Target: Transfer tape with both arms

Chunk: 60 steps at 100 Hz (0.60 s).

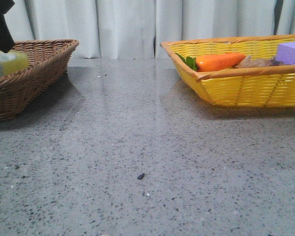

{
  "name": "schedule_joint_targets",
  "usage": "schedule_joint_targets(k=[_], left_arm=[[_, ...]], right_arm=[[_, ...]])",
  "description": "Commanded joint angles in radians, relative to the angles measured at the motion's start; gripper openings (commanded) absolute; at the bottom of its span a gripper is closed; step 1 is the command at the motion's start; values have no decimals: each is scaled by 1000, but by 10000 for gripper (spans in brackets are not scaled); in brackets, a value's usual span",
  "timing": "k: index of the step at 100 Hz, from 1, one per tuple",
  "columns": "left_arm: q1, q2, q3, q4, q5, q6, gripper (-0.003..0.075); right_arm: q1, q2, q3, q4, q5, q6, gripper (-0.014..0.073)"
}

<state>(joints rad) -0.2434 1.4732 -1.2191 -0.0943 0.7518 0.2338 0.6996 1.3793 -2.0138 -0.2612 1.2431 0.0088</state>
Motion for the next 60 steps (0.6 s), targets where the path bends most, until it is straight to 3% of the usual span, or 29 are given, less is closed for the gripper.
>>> schedule_joint_targets(k=[1,32,60], left_arm=[[4,-39,-31,-6,-60,1,329],[4,-133,-36,-62,31,-6,293],[4,-370,-13,-155,35,-6,-22]], right_arm=[[-3,-29,-19,-31,-55,-9,-74],[-3,-81,-10,-31,-41,-9,-74],[-3,-286,195,-31,-137,28,-74]])
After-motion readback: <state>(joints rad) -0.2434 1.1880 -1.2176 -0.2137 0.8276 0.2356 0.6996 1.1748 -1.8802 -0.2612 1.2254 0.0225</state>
